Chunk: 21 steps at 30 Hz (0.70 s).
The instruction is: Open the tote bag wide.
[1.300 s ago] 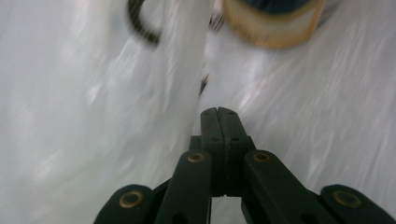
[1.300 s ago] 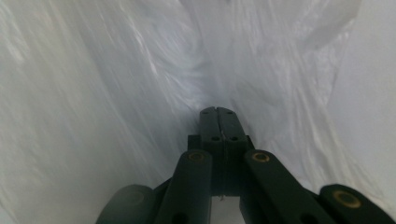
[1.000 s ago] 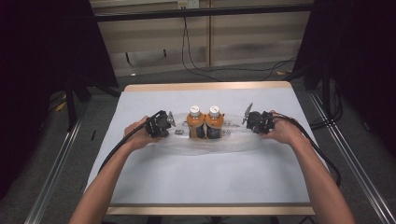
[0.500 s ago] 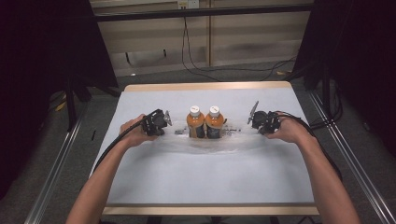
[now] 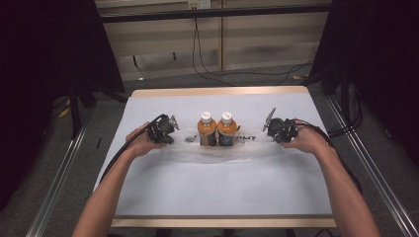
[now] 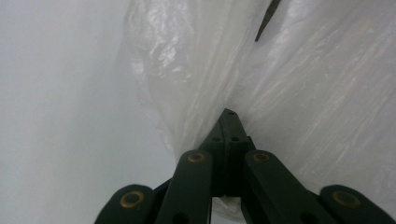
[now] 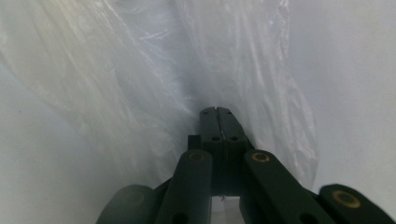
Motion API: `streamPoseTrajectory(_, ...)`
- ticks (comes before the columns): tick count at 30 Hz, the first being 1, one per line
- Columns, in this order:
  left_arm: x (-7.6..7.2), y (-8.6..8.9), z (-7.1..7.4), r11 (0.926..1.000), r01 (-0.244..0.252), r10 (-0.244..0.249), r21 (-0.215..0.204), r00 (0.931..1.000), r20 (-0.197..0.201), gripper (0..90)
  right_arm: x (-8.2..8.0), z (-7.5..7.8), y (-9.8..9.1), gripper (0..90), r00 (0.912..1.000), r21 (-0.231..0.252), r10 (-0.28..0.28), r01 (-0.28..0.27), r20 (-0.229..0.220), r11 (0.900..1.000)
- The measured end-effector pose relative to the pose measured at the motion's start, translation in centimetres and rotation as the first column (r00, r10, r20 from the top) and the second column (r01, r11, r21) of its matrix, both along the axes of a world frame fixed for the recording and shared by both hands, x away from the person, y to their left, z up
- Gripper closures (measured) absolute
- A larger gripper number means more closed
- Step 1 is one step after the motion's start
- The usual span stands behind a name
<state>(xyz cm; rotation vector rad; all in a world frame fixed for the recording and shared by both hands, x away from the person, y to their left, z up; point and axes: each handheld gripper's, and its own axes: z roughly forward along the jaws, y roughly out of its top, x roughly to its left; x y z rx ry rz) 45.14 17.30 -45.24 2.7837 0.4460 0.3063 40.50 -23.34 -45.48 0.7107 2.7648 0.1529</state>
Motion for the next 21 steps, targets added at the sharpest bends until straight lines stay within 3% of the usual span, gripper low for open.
streamPoseTrajectory(1,-0.1,0.1,0.3,0.9994,-0.004,0.003,-0.035,0.9999,-0.010,90.0,0.0,0.0,0.0,90.0,1.0000,-0.001,-0.007,0.007,0.003,1.0000)
streamPoseTrajectory(6,-0.4,0.0,0.9,0.9962,0.015,-0.015,-0.086,0.9999,-0.001,90.0,-0.1,0.8,-0.1,90.0,0.9995,0.120,-0.025,0.023,0.017,0.9925)
streamPoseTrajectory(13,-1.8,-0.9,2.4,0.9806,0.045,-0.040,-0.191,0.9988,0.029,90.0,-0.4,1.2,0.3,90.0,0.9990,0.219,-0.015,0.006,0.043,0.9758)
streamPoseTrajectory(18,-2.8,-1.1,3.4,0.9595,0.051,-0.043,-0.277,0.9984,0.037,90.0,-0.8,2.0,0.6,90.0,0.9979,0.308,-0.020,0.000,0.061,0.9515)
streamPoseTrajectory(21,-3.3,-0.8,3.7,0.9391,0.046,-0.034,-0.341,0.9985,0.043,90.0,-1.1,2.2,0.8,90.0,0.9962,0.336,-0.017,-0.012,0.086,0.9418)
